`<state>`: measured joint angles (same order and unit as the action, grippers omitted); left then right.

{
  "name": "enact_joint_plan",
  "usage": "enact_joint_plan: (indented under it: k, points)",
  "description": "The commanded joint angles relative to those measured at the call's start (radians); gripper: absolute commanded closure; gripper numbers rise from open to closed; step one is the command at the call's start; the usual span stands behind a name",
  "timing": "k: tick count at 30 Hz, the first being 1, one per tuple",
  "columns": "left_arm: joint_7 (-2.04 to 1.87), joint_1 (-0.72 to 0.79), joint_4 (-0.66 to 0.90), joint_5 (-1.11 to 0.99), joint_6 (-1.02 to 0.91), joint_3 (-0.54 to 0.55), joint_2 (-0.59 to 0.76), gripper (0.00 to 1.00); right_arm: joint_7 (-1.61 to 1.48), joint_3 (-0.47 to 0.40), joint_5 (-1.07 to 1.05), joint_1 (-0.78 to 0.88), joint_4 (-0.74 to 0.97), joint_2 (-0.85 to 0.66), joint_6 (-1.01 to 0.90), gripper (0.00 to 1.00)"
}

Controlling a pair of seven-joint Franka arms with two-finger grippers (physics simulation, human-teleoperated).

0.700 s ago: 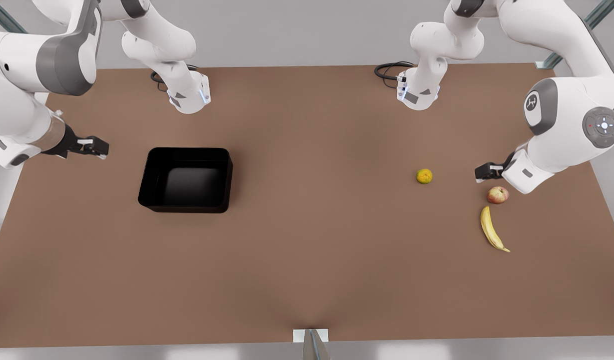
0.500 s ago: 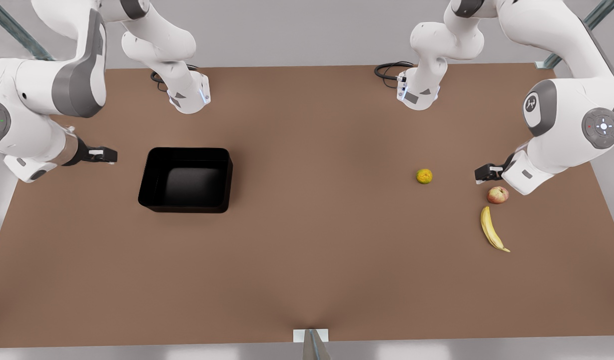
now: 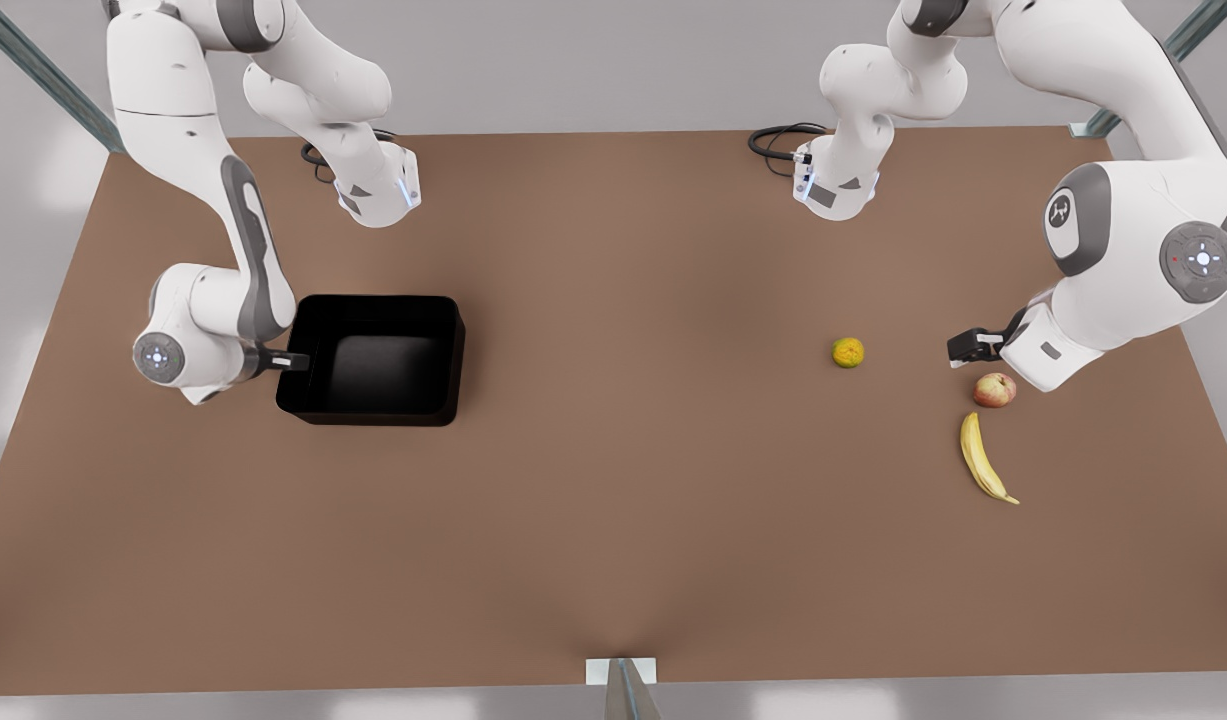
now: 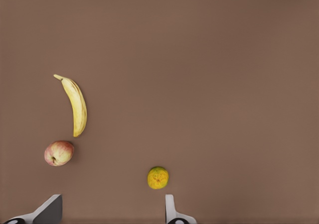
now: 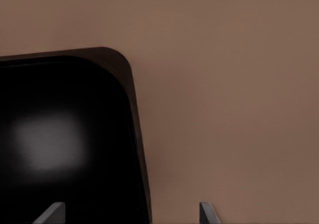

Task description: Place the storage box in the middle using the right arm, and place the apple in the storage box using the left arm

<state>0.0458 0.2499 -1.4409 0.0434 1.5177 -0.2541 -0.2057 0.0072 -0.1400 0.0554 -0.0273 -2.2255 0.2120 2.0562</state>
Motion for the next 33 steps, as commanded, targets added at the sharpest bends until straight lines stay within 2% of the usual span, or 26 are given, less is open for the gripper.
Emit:
enact_joint_plan:
  k: [1,6,7,8,10,13,19,28,33]
  points:
    - [0.003,0.0,0.0,0.0,-0.004,-0.001,-0.001,0.0,0.005,-0.001,-0.012,0.0,-0.031,0.003,0.164,0.0]
    - [0.003,0.0,0.0,-0.002,-0.004,-0.001,-0.004,0.0,0.005,-0.001,-0.012,0.0,-0.037,0.041,0.159,0.02]
    - [0.003,0.0,0.0,0.0,-0.004,-0.001,-0.004,0.0,0.005,-0.001,-0.012,0.0,-0.036,0.041,0.154,0.3]
    - [0.003,0.0,0.0,0.0,-0.004,-0.001,-0.004,0.0,0.0,-0.001,-0.012,0.0,-0.033,0.049,0.151,0.49]
    - [0.003,0.0,0.0,-0.002,-0.004,-0.001,-0.004,0.0,-0.009,-0.001,-0.011,0.001,-0.029,0.063,0.142,0.65]
    - [0.003,0.0,0.0,0.0,-0.004,-0.001,-0.004,0.0,-0.03,0.0,-0.011,0.001,-0.028,0.066,0.142,0.79]
    - [0.003,0.0,0.0,0.0,-0.004,-0.001,-0.003,0.0,-0.055,-0.001,-0.011,0.0,0.007,0.07,0.091,0.79]
    - [0.003,0.0,0.0,0.0,-0.005,-0.001,-0.004,0.0,-0.164,0.019,-0.02,0.038,0.17,0.017,0.03,0.79]
    - [0.003,0.0,0.0,0.0,-0.007,-0.001,-0.003,0.0,-0.153,0.086,-0.091,0.147,0.389,0.076,0.033,0.79]
